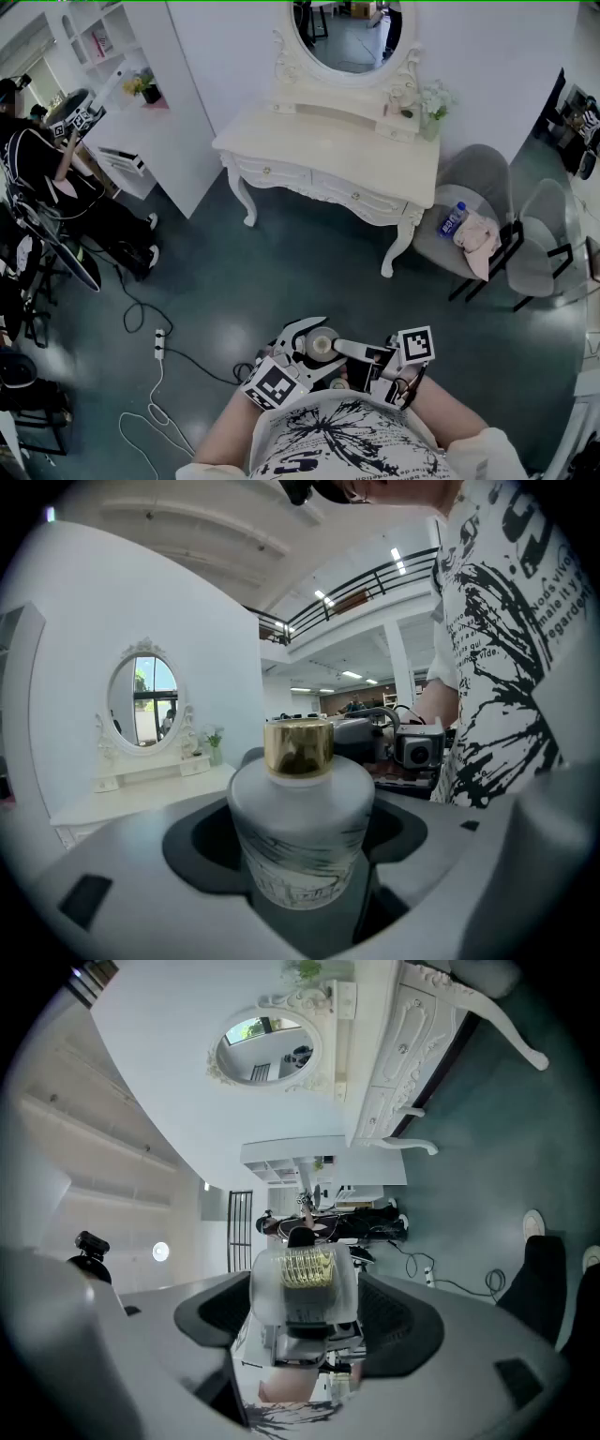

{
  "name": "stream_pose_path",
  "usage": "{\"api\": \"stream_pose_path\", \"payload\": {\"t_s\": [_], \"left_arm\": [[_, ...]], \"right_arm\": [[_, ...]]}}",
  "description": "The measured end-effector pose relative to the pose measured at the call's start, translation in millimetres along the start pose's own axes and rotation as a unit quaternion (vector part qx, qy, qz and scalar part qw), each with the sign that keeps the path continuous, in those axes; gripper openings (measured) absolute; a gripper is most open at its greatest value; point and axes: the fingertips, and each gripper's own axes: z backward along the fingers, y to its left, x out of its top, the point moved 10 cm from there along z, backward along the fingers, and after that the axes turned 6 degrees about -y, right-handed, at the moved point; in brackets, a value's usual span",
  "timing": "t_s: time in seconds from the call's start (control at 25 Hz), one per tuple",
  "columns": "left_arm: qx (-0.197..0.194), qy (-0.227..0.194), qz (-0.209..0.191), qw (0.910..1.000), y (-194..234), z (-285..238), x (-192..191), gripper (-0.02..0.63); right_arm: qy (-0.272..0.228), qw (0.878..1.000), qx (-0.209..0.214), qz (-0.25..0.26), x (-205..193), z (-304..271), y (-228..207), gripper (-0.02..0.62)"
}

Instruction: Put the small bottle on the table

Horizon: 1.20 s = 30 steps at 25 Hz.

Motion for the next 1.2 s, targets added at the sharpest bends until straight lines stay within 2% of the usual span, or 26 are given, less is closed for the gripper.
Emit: {"api": "stream_pose_path", "payload": {"t_s": [0.72, 0.96, 1.2], "left_arm": [[-0.012, -0.001, 0.008, 0.9999, 16.8, -2.7, -13.1, 0.35], [-0.023, 0.0, 0.014, 0.9996, 61.0, -2.5, -26.7, 0.351], [-0.046, -0.004, 0.009, 0.9989, 137.5, 3.4, -32.2, 0.35]], "right_arm": [[-0.008, 1.0, -0.006, 0.0, 9.4, -10.1, -8.5, 0.364], [-0.012, 1.0, -0.014, -0.002, 37.2, -40.3, -19.3, 0.364], [-0.037, 0.999, -0.014, -0.003, 78.5, -96.9, -21.8, 0.364]]}}
